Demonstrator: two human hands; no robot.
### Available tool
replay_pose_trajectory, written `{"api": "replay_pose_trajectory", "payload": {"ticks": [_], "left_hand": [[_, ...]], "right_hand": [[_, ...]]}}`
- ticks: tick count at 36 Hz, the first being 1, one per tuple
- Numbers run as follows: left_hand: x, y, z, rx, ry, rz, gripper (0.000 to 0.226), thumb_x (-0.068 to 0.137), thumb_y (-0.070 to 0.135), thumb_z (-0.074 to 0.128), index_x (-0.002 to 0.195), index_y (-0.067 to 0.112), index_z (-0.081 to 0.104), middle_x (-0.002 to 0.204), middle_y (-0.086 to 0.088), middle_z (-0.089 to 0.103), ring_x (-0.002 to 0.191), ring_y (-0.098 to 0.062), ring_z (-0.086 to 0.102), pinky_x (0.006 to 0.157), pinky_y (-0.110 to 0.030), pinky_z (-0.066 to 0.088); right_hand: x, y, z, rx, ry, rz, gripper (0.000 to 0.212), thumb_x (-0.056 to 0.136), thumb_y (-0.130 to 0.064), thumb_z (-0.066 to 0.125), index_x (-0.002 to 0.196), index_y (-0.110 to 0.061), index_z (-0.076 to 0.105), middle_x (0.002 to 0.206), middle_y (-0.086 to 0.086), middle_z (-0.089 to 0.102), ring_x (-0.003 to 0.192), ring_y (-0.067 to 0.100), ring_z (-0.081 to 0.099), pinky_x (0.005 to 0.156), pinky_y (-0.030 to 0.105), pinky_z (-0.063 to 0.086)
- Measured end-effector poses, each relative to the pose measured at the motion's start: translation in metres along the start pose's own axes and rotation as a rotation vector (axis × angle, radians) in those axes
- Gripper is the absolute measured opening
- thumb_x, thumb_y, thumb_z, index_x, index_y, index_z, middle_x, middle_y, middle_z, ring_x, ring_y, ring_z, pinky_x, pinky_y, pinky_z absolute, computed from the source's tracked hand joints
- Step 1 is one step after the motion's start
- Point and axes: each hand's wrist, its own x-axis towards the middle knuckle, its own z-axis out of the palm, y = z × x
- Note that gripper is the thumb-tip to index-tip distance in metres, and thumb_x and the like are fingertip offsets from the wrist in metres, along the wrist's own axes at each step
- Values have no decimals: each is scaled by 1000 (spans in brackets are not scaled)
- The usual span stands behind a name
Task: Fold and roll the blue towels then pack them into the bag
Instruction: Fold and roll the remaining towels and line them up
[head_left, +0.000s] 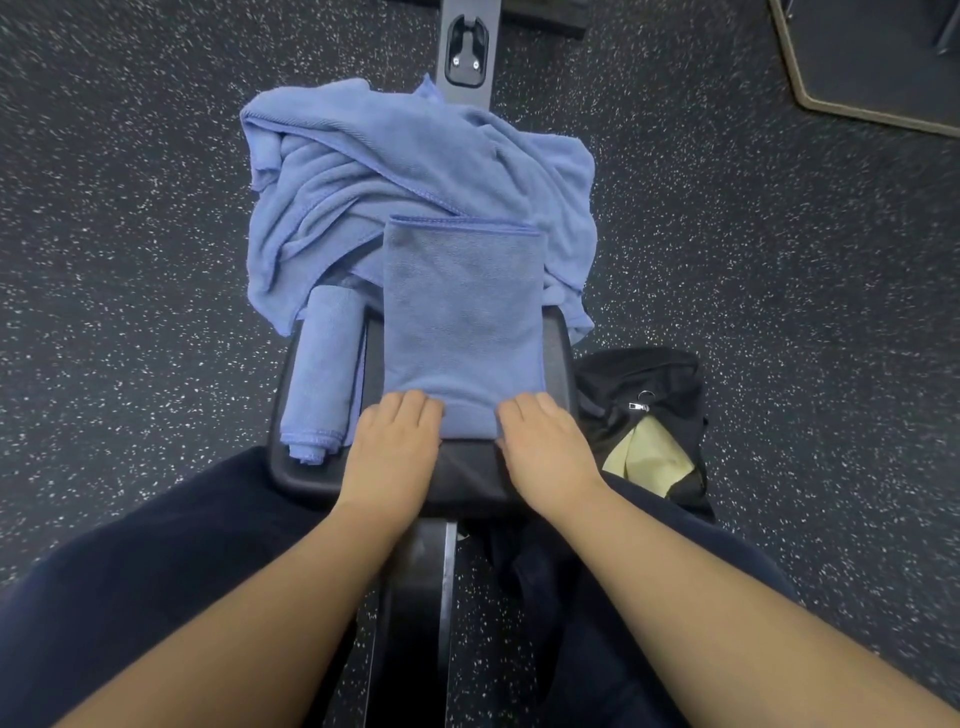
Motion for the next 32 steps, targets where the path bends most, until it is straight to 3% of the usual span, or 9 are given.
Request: {"api": "replay_pose_trajectory", "payload": {"ticks": [10, 14, 17, 20, 23, 26, 28, 30, 32], "left_hand": [[2, -2, -1, -20, 52, -32, 45, 52, -6, 81, 92, 9, 68, 81, -7, 64, 79, -31, 62, 72, -36, 29], [1, -6, 7, -11, 122, -38, 19, 74, 6, 65, 90, 14, 69, 76, -2, 63, 80, -29, 57, 73, -36, 25], [0, -5, 10, -32, 172, -51, 27, 83, 19, 41, 84, 16, 68, 70, -1, 59, 84, -24, 43, 75, -36, 25], [1, -3, 11, 11, 175, -52, 18, 74, 10, 52, 80, 16, 68, 69, -3, 58, 84, -24, 37, 74, -36, 23], [3, -3, 11, 29, 148, -63, 20, 64, 7, 59, 79, 16, 68, 77, -7, 57, 86, -26, 37, 74, -37, 23], [2, -2, 9, 5, 166, -90, 13, 71, 11, 63, 82, 16, 67, 86, -9, 56, 85, -26, 38, 73, -38, 25], [4, 1, 4, -22, 176, -89, 14, 71, 9, 60, 82, 16, 63, 87, -8, 55, 80, -26, 41, 70, -39, 30], [5, 3, -1, -26, 161, -34, 15, 70, 7, 54, 80, 16, 61, 84, -7, 54, 74, -26, 44, 61, -38, 36], [7, 4, -1, -69, 128, 31, 19, 66, -1, 63, 77, 13, 60, 79, -8, 53, 70, -29, 48, 55, -38, 37]], "right_hand": [[4, 4, 4, 63, 67, 23, 27, 63, -14, 85, 76, -11, 61, 69, 5, 58, 64, 27, 58, 56, 29, 45], [3, 3, -3, 49, -99, 28, 25, 102, -28, 39, 118, -11, 49, 113, 5, 58, 107, 28, 51, 86, 38, 32], [1, 4, -5, 37, -97, -30, 26, 104, -30, 28, 117, -15, 44, 117, 2, 57, 108, 26, 49, 84, 38, 28], [1, 3, -5, 6, -121, -10, 25, 104, -27, 29, 110, -14, 49, 108, 4, 59, 102, 28, 50, 80, 38, 29], [0, -2, -5, 24, 31, 86, 28, 94, -25, 36, 82, -15, 59, 78, 2, 60, 80, 25, 50, 66, 34, 34], [1, 1, -3, 15, 164, 76, 30, 85, -27, 38, 69, -16, 60, 71, 2, 53, 75, 21, 36, 58, 31, 32], [1, 2, -5, 89, 137, 53, 20, 86, -21, 51, 73, -11, 61, 76, 6, 53, 77, 23, 41, 56, 32, 40], [1, 1, -9, 192, 44, 52, 2, 89, -9, 60, 88, -8, 59, 90, 9, 52, 86, 29, 50, 66, 39, 44], [-1, -2, -16, 221, -32, 25, 13, 91, -2, 49, 102, -9, 52, 104, 8, 47, 99, 27, 46, 78, 37, 41]]}}
